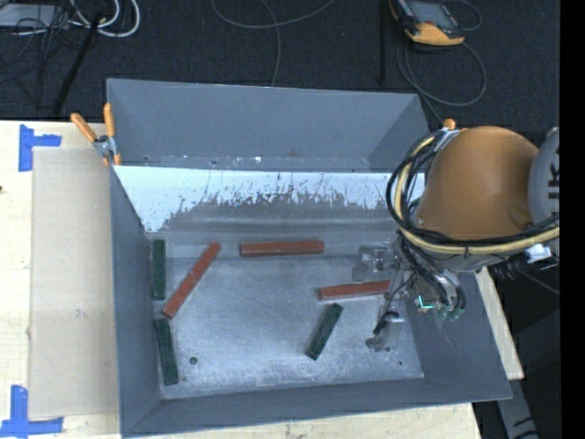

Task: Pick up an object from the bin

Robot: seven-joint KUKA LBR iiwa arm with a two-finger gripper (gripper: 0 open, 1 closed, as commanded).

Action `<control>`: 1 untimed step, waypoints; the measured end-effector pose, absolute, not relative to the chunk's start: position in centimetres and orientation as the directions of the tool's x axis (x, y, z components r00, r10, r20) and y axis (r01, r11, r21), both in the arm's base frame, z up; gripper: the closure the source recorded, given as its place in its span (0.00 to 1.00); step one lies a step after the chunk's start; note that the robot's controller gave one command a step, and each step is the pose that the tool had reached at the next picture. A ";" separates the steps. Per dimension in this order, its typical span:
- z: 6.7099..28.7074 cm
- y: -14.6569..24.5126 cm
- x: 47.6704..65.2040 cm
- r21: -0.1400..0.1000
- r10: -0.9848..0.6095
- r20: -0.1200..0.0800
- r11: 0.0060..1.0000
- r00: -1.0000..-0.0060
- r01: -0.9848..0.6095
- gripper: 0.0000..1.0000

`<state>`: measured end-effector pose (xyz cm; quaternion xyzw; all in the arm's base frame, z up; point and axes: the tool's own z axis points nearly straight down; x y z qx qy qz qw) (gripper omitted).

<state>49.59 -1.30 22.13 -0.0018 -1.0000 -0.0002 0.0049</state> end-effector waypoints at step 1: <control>7.3 3.5 51.0 0.001 -0.031 0.008 1.000 -0.999 -0.031 0.00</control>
Offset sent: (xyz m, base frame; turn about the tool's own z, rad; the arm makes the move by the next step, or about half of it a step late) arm 0.0165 0.0462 -0.1430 -0.0313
